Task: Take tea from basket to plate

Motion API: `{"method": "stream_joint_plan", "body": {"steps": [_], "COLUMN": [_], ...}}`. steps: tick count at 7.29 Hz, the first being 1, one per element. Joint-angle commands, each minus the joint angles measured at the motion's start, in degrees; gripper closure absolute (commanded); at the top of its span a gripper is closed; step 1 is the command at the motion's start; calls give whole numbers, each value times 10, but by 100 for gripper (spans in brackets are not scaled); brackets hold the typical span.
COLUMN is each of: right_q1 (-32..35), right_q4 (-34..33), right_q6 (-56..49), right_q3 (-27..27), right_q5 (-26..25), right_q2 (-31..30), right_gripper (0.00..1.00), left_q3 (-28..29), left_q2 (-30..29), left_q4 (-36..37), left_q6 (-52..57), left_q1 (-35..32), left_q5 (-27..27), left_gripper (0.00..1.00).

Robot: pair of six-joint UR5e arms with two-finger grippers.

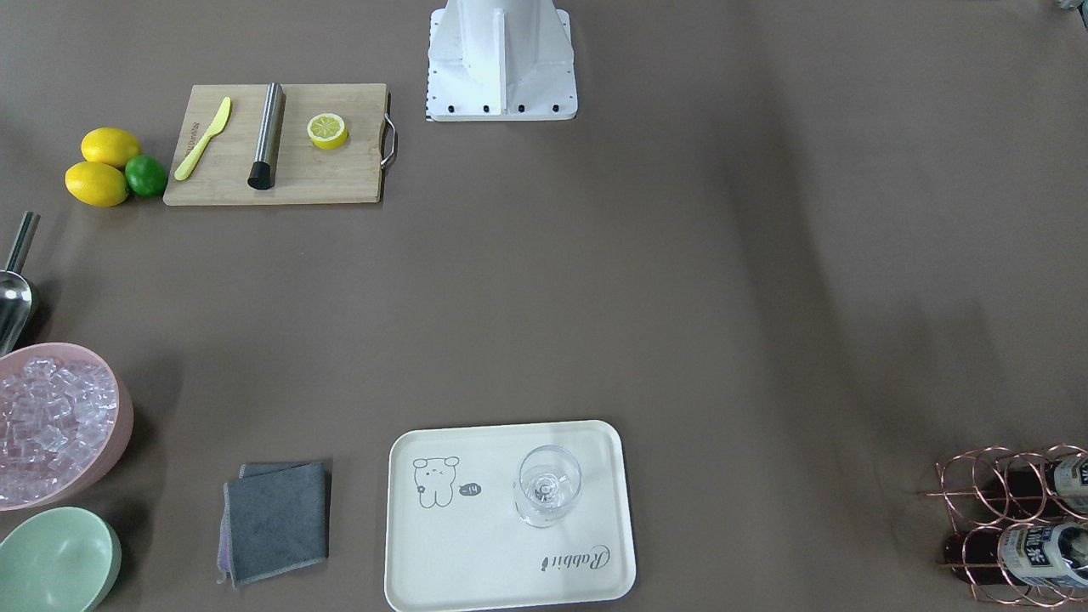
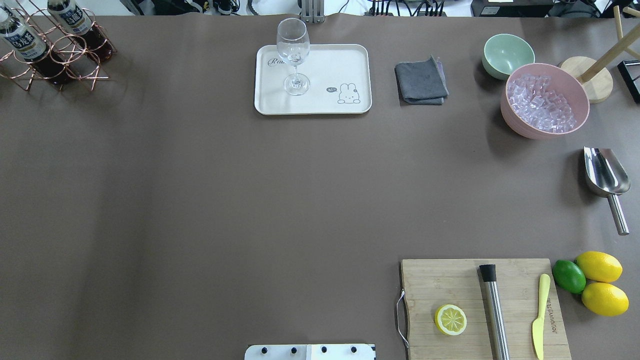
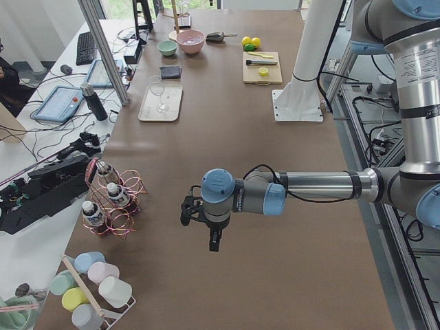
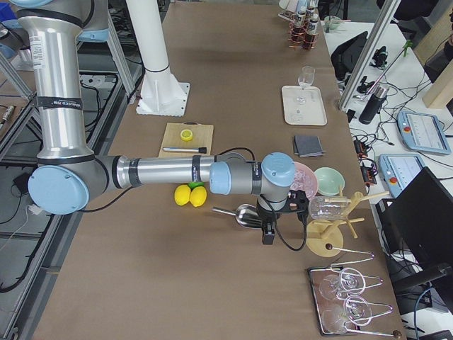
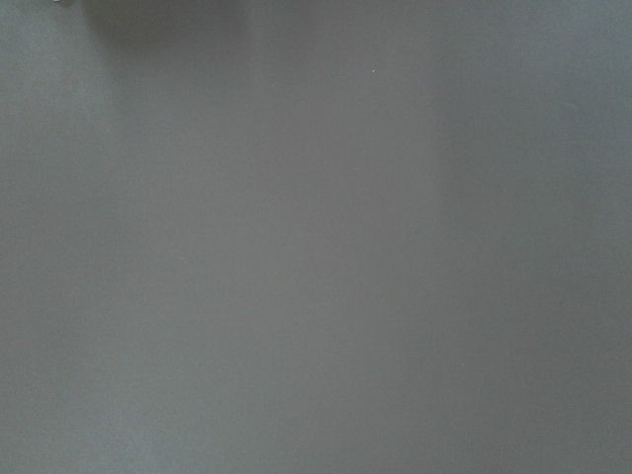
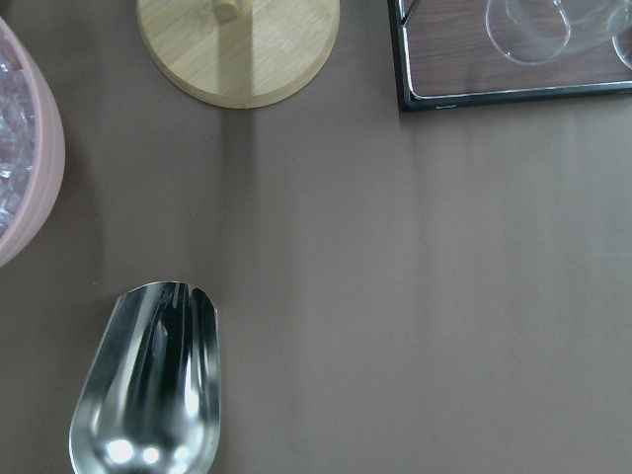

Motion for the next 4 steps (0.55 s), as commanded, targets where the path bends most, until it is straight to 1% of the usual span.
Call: {"method": "stream_joint_plan", "body": {"steps": [1,2,3,4], "right_q1": [-2,-3,-21,-36], "right_q4": [0,0,0,0], "right_q6": [-1,2,6,6], "right_q3": [25,42,80,105], "right_q5": [1,3,15,50], "right_q2": [0,0,0,8], "right_gripper": [0,0,0,0], "left_q3": [0,-2,-1,-3], "left_q2": [0,0,0,-1], "left_q4": [0,0,-2,-3], "left_q6": [0,0,0,0], "left_q1": [0,0,0,-4], "left_q5": [-2,-3,-3,-2], "left_gripper": [2,2,2,2]}}
